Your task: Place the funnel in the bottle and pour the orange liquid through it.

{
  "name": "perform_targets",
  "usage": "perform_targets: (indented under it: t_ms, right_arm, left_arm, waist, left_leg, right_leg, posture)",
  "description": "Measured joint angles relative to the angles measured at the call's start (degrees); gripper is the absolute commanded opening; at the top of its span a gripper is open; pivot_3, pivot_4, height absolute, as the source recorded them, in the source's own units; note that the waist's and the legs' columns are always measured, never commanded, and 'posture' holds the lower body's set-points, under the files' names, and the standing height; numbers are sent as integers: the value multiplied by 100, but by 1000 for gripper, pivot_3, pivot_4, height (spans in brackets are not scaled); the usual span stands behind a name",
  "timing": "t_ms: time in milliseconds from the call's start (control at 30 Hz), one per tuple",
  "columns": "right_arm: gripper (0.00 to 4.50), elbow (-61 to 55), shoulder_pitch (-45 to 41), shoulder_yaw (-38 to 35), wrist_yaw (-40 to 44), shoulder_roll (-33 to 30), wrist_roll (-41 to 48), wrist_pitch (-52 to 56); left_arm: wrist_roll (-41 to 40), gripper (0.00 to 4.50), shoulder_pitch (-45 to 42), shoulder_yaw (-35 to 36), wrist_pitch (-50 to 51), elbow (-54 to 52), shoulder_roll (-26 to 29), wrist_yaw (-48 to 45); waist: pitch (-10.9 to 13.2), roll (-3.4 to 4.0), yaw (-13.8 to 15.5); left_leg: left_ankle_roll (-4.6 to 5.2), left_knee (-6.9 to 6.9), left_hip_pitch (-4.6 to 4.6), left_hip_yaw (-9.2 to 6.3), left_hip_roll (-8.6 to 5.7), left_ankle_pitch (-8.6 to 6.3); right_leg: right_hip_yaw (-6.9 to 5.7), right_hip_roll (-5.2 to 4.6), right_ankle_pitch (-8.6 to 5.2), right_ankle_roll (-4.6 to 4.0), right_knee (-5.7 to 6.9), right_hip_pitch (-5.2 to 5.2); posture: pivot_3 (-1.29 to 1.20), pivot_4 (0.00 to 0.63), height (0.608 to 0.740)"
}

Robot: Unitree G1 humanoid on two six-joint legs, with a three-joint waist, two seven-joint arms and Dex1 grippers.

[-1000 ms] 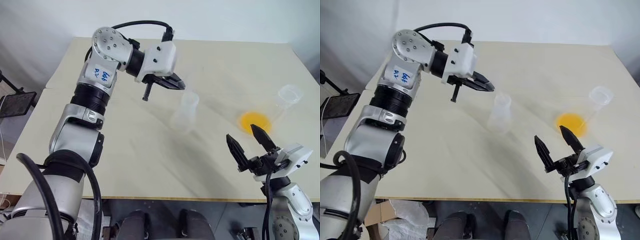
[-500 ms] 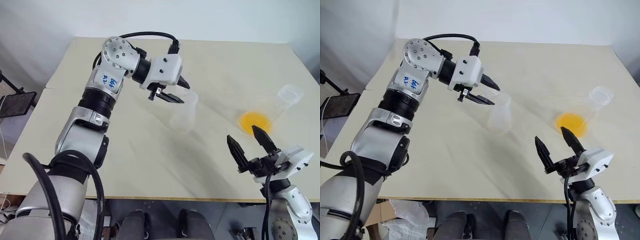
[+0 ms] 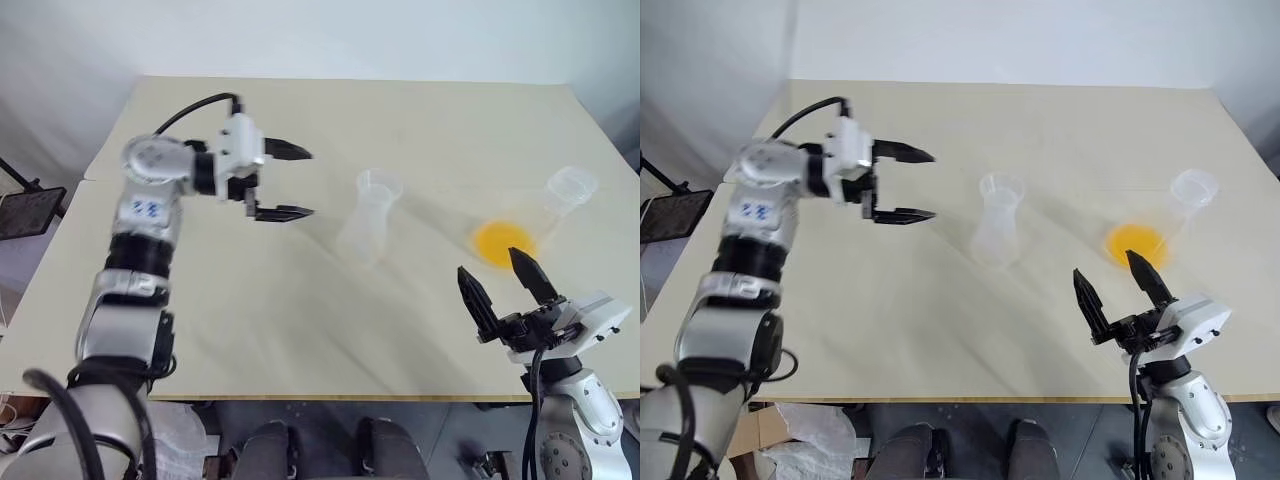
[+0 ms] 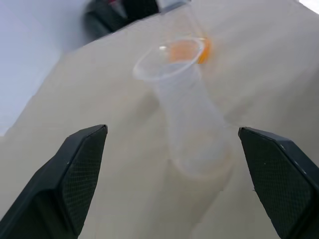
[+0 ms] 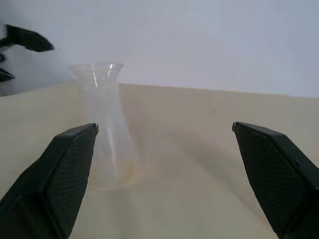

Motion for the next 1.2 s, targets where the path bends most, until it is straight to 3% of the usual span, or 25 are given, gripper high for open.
perform_targets:
  t_ms: [133, 333, 567, 700, 900, 1100, 1200]
  right_arm:
    - [4500, 247, 141, -492, -49, -169, 0, -95]
    - [4500, 287, 674, -1249, -50, -235, 180, -204]
    - [4500, 475, 902, -1776, -225, -106, 352, -351]
    - [4500, 716, 293, -1736, -516, -253, 382, -59]
    - [4500, 1212, -1141, -1300, -1236, -1095, 312, 1395]
    - [4500, 2164, -2644, -812, -1252, -1463, 248, 2113]
    - [4500, 2493, -2995, -708, -1213, -1477, 175, 2203]
  left_arm:
    - [-490, 4477, 1448, 784, 864, -1234, 466, 661]
    - [-818, 4477, 3164, 1106, 1443, -2502, 422, 1372]
    - [-1272, 4477, 3916, 1033, 1968, -3396, 97, 1783]
    - [-1490, 4477, 3912, 914, 2212, -3711, 7, 1888]
    - [-1693, 4477, 3907, 799, 2465, -3897, -73, 2001]
    - [-1777, 4477, 3962, 739, 2566, -4141, -126, 2061]
    - [-1794, 4477, 4029, 699, 2607, -4272, -137, 2098]
  waist:
    - [0, 0, 1]
    - [-4, 7, 79]
    - [-6, 7, 103]
    - [-14, 20, 58]
    - [-20, 30, -31]
    - [-20, 30, -12]
    - [-20, 30, -8]
  left_leg:
    - [0, 4, 0, -26, 2, 0]
    - [0, 1, 6, -28, -1, 0]
    - [0, 3, 12, -11, 2, 0]
    - [0, 0, 16, -3, 3, 0]
    - [-2, -3, 16, 3, 5, 1]
    - [0, -2, 12, 1, 2, 2]
    - [1, -2, 9, 0, 1, 1]
  right_leg:
    - [-5, -5, 0, 0, 4, 13]
    - [4, -5, 0, 0, 3, 19]
    - [24, -3, 0, 0, 0, 19]
    - [31, -3, 0, -1, 2, 15]
    - [31, -1, -1, -2, 5, 10]
    - [29, -3, -1, -2, 3, 10]
    - [27, -4, -1, -2, 2, 9]
  posture:
    - [0, 150, 740]
    - [0, 150, 740]
    - [0, 150, 740]
    - [0, 150, 740]
    - [0, 150, 740]
    - [0, 150, 740]
    - [0, 150, 740]
